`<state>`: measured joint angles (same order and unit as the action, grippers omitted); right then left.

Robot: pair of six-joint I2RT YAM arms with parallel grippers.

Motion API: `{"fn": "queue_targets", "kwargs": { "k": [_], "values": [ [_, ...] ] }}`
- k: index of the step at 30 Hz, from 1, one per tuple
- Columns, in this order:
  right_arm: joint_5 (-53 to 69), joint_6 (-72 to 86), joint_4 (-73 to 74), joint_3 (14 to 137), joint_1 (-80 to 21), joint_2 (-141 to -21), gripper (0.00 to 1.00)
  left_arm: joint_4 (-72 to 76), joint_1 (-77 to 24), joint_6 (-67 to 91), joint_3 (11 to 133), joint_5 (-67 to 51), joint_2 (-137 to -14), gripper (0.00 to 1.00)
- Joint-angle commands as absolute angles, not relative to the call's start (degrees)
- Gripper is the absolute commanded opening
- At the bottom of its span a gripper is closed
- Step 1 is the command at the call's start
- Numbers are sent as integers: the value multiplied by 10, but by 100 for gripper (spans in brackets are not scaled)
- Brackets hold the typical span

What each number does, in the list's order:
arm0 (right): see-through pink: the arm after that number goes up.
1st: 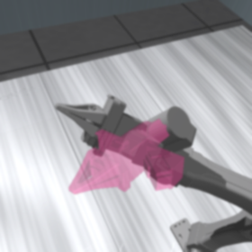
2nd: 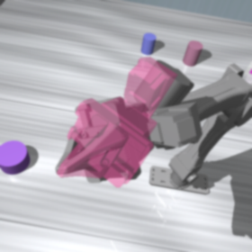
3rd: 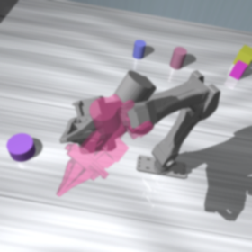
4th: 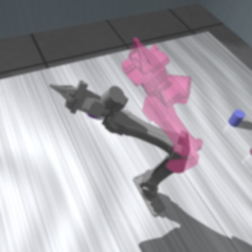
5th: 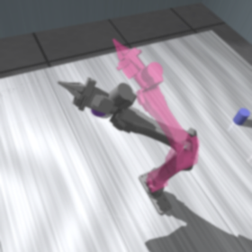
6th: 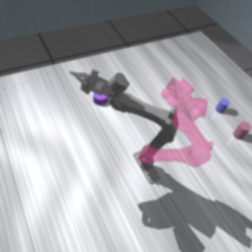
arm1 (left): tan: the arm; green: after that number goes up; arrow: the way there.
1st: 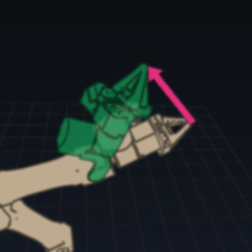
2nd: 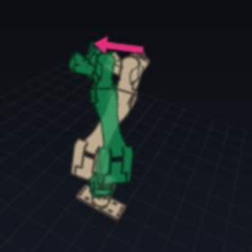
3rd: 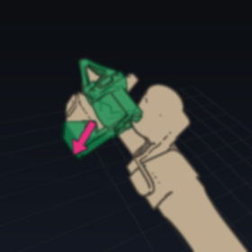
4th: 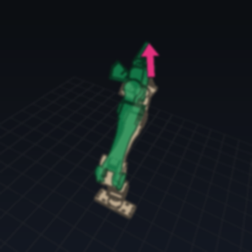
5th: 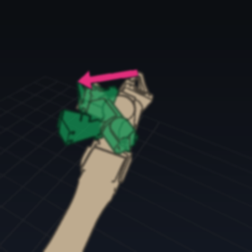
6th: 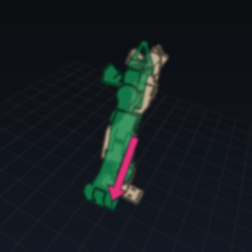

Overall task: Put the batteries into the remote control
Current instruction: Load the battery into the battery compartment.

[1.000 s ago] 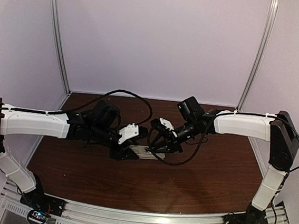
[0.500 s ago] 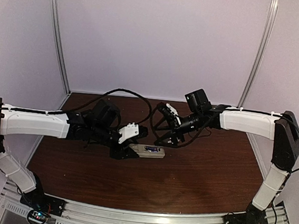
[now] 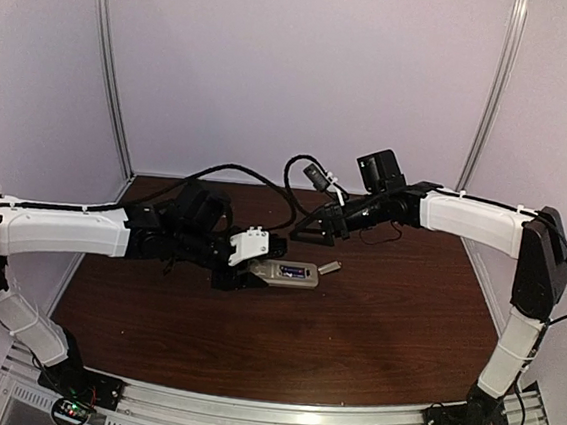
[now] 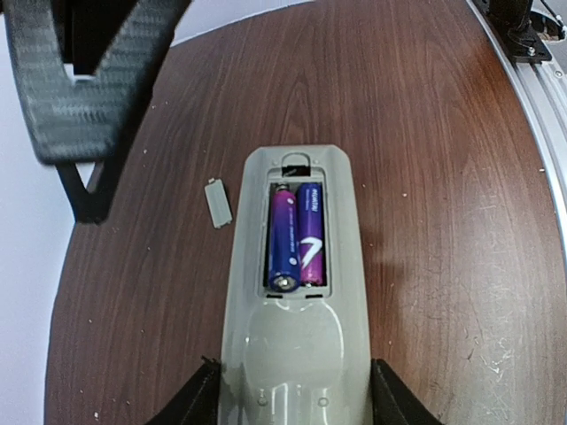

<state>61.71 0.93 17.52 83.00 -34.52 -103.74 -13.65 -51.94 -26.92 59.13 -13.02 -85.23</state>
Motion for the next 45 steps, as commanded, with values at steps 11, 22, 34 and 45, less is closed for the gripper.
{"fn": "queue_targets", "kwargs": {
  "k": [11, 22, 34, 45],
  "values": [
    [638, 15, 258, 802, -351, -1028, 100, -128, -534, -332, 644, -135, -869, 0],
    [625, -6, 280, 813, -361, -1057, 99, -130, -536, -337, 652, -129, -873, 0],
    [622, -13, 295, 830, -371, -1077, 97, -128, -540, -335, 656, -129, -882, 0],
    [647, 56, 238, 809, -361, -1084, 86, -120, -544, -336, 648, -107, -874, 0]
  ]
}}
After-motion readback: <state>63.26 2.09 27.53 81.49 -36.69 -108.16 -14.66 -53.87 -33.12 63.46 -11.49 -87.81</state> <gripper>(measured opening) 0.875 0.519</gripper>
